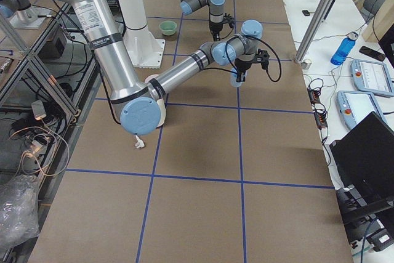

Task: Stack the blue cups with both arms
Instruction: 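Carry the left-held cup to the table center while the right gripper lifts its cup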

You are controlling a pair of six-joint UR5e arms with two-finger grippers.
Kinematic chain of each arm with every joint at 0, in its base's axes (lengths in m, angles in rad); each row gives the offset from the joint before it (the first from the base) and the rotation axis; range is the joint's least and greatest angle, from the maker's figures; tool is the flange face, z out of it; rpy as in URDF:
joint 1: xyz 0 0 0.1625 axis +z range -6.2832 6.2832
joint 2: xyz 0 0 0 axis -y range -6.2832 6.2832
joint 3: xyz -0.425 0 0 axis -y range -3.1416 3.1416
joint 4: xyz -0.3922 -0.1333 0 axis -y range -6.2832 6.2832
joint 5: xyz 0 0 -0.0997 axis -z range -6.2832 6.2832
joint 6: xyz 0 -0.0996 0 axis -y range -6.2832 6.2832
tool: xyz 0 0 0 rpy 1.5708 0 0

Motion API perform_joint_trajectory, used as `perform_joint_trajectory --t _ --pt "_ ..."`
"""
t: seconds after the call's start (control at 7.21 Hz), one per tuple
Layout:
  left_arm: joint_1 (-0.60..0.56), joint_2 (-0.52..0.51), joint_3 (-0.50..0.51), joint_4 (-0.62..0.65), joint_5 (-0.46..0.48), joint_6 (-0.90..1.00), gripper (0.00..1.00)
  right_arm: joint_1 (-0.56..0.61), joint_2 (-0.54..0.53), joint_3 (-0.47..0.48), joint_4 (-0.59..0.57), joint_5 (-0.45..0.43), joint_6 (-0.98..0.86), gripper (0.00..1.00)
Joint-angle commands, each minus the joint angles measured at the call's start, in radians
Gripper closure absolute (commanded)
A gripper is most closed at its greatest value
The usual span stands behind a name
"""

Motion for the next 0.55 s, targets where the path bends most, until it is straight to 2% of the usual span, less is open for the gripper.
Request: perform_joint_trajectory --t 0.0,0.14,0.28,0.42 --pt "0.001 0.003 -0.008 -0.003 0.0 0.01 0.5 0.0 0.002 0.001 -0.001 0.0 0.0 1.0" --pt "-0.005 0.008 -0.044 -0.001 -0.006 0.016 0.24 0.0 0.008 0.001 -0.002 0.0 0.003 1.0" --pt "-0.058 0.023 -0.116 0.015 -0.042 0.071 0.02 -0.007 0.036 0.006 -0.002 0.0 0.084 1.0" --pt "-0.145 0.136 -0.214 0.017 -0.152 0.182 0.02 -0.053 0.079 0.021 -0.002 -0.012 0.212 1.0"
